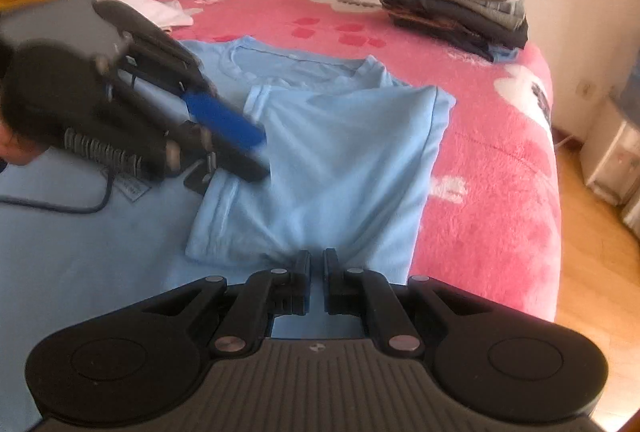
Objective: Fold clothes
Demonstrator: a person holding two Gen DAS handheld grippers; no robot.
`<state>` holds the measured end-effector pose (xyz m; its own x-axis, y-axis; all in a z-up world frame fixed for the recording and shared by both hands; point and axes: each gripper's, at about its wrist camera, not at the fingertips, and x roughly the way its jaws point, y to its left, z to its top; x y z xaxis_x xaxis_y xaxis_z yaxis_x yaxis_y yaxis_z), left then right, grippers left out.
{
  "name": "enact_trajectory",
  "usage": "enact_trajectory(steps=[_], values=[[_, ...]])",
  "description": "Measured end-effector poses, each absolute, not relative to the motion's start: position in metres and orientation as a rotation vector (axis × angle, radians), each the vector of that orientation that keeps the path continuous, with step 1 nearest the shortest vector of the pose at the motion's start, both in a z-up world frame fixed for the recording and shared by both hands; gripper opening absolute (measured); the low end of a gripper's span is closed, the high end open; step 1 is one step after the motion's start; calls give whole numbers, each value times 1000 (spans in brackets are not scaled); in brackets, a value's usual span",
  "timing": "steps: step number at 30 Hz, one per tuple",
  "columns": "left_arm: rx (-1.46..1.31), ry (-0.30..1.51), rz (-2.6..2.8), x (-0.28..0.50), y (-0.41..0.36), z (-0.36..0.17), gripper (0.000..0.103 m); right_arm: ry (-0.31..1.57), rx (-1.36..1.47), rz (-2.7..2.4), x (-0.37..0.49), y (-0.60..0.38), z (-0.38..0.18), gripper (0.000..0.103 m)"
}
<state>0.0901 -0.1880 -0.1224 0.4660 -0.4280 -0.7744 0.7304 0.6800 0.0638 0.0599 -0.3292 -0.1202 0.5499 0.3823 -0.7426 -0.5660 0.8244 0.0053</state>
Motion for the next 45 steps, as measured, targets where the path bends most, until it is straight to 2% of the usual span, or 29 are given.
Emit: enact_trajectory(steps=[6,11,15,19,27,30,38,45], values=[[425,770,-713,77,-184,-127,28,716,-145,542,97,-346,-86,6],[431,767,-699,71,-187,-128,28,633,-200,517,150,-326,-95,6],[411,779,-700,70,-186,-128,28,706,-205,436,200,-323,-126,6],[410,787,-718,69,-184,-128,28,756,49,401,237,-351,-136,3],[420,821,-768,75,-182,-124,28,751,261,295,231,-384,-115,5],[431,832,-773,75,-175,-116,29,735,186,364,210,-371,-97,5],[305,914,-652,54,-80,-50,29,765,51,498,166,-321,-64,5],[173,905,-299,1,45,-10,32,874,-82,525,148,-260,-89,5]])
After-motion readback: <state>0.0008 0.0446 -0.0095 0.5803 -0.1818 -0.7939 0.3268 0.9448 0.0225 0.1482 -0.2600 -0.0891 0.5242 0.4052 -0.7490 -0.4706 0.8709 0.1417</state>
